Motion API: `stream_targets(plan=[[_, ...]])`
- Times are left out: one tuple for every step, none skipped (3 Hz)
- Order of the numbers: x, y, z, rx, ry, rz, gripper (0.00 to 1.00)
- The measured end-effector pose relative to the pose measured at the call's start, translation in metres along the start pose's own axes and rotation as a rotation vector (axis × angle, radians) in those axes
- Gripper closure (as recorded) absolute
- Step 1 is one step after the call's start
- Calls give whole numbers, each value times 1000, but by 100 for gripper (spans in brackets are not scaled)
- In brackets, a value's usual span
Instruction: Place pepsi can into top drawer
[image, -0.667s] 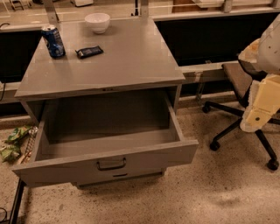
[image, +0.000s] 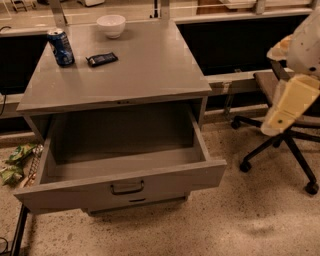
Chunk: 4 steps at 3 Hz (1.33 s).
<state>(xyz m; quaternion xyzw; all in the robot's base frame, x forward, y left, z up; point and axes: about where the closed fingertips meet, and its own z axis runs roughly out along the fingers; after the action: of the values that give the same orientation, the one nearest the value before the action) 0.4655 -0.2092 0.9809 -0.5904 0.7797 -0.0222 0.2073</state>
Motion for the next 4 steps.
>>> stream_targets(plan=[[-69, -57, 43, 22, -304, 68, 0], [-135, -83, 79, 11, -524, 102, 0], [-197, -91, 124, 2, -632, 169, 0], [-242, -128, 153, 63, -690, 289, 0]])
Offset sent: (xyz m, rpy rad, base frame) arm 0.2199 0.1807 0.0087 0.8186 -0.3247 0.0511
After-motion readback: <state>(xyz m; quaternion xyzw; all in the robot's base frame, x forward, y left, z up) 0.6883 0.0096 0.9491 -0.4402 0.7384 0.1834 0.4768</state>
